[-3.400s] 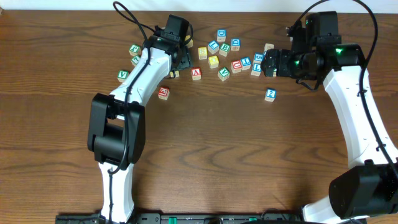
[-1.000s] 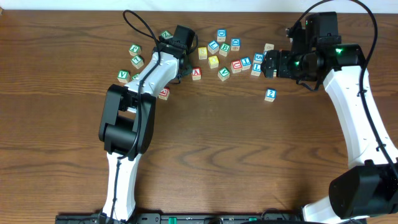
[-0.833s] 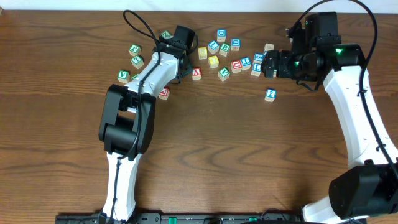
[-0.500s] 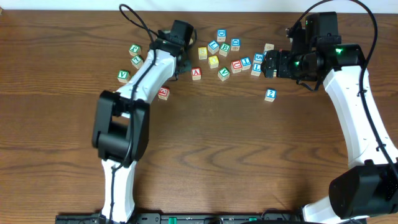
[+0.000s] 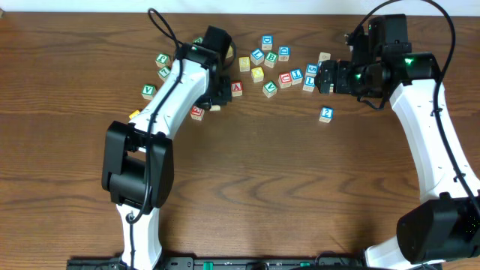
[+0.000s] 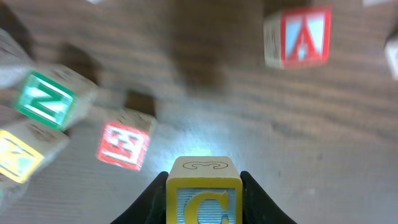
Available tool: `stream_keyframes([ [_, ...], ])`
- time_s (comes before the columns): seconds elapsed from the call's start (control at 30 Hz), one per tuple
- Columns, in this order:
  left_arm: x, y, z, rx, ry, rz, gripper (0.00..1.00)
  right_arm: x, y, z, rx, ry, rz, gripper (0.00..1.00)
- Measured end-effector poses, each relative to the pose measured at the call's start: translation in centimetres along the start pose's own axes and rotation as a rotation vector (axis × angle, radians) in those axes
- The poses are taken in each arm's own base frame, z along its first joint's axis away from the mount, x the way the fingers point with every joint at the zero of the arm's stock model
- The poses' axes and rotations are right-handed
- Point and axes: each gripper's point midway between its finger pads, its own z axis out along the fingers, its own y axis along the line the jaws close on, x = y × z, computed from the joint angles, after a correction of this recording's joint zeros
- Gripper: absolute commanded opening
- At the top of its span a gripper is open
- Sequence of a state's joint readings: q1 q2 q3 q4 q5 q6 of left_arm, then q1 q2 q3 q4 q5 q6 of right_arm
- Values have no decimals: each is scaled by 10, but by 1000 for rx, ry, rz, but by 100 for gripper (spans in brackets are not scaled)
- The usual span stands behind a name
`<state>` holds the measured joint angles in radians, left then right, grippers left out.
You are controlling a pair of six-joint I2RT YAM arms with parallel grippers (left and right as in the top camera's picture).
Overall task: Spell out CORL
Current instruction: 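Close the left gripper on the yellow C block and lift, then carry the yellow C block to the open table area below the pile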
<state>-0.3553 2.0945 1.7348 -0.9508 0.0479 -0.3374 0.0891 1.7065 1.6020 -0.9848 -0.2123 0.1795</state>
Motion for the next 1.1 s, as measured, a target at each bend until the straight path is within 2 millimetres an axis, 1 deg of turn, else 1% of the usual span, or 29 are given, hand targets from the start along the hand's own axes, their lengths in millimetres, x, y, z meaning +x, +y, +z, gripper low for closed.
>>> stream_keyframes([
  [0.2, 30, 0, 22, -12, 79, 44, 27, 0, 0, 0, 0, -2, -1, 99],
  [0.3, 35, 2, 29, -12, 90, 44, 27, 0, 0, 0, 0, -2, 0, 99],
  [0.47, 35, 0, 36, -4, 75, 48, 27, 0, 0, 0, 0, -2, 0, 99],
  [0.6, 35, -8, 42, 10, 51, 91, 27, 0, 0, 0, 0, -2, -1, 99],
  [0.8, 41, -22, 50, 23, 35, 160, 27, 0, 0, 0, 0, -2, 0, 99],
  [0.97, 42, -22, 52, 19, 31, 169, 27, 0, 0, 0, 0, -2, 0, 99],
  [1.1, 37, -19, 53, -1, 6, 158, 27, 0, 0, 0, 0, -2, -1, 99],
])
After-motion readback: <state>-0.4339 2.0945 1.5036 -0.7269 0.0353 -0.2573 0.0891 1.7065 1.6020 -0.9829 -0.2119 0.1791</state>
